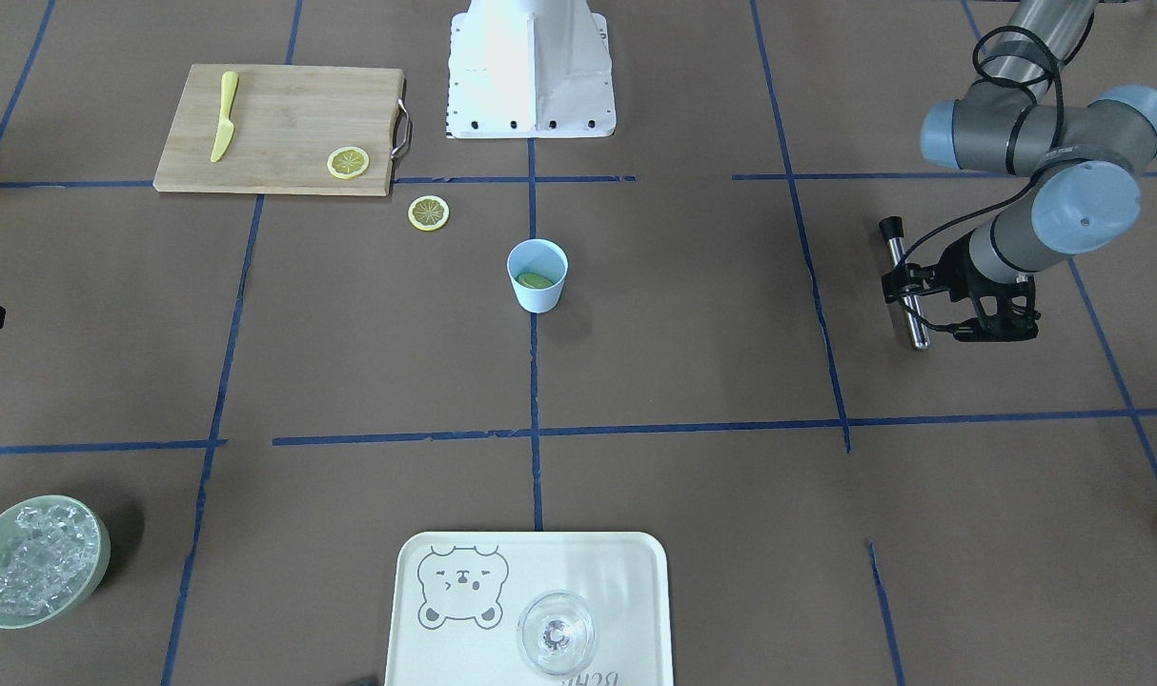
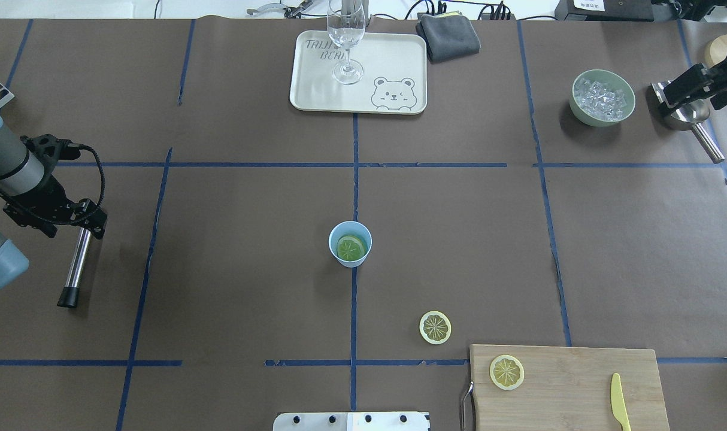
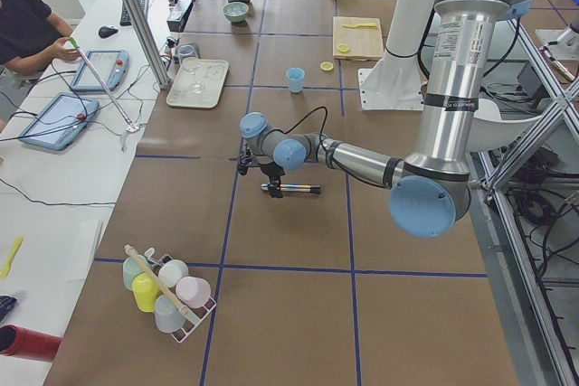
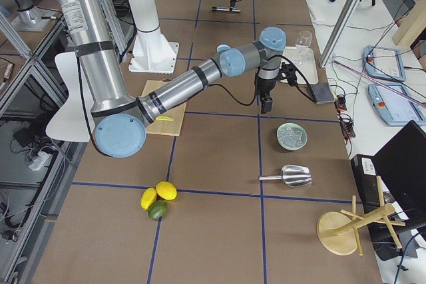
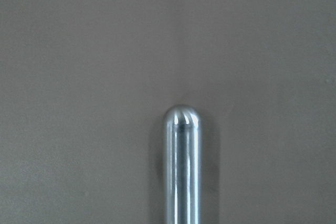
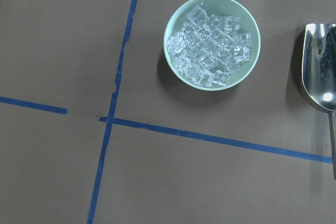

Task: Squeeze lemon into cup
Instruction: 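Grasp the steel muddler with the left gripper and lift it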

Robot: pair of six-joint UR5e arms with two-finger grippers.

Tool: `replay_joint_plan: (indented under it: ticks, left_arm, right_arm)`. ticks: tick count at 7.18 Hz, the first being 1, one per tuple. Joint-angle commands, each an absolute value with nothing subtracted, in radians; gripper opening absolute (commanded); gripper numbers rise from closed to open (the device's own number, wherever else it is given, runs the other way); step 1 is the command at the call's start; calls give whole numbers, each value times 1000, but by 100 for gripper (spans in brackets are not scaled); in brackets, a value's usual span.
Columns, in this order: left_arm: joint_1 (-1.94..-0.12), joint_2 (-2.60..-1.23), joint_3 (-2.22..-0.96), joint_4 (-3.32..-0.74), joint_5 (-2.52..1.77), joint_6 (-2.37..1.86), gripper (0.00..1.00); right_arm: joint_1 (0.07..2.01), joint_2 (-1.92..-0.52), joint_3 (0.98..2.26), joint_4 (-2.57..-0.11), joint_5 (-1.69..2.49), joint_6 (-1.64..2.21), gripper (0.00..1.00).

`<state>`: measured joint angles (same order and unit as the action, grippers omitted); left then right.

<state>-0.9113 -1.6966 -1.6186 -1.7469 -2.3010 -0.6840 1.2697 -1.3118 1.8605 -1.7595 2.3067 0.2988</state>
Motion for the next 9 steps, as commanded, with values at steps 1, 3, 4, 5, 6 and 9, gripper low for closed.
replay_joint_plan:
  ticks: [1, 3, 4, 5, 6, 9]
  left_arm:
    - [-907, -1698, -1606, -1750, -2301, -683, 100]
    - [-902, -1698, -1605, -1752, -2296, -680, 91]
    - [-902, -1698, -1605, -1752, -2296, -678, 75]
    - [-902, -1698, -1605, -1752, -2296, -680, 56]
    - [-902, -1698, -1605, -1752, -2296, -678, 40]
    - [-900, -1701, -1608, -1752, -2296, -678, 0]
  right_arm:
    - [1276, -1315, 1861, -1759, 2315, 296, 100]
    - [1281, -1315, 1862, -1759, 2315, 296, 100]
    - [1281, -1315, 1864, -1759, 2315, 296, 100]
    - [1281, -1315, 1864, -1759, 2316, 296, 100]
    - [1282, -1315, 1865, -1759, 2316, 296, 100]
    - [1285, -1315, 1867, -1759, 2318, 296, 100]
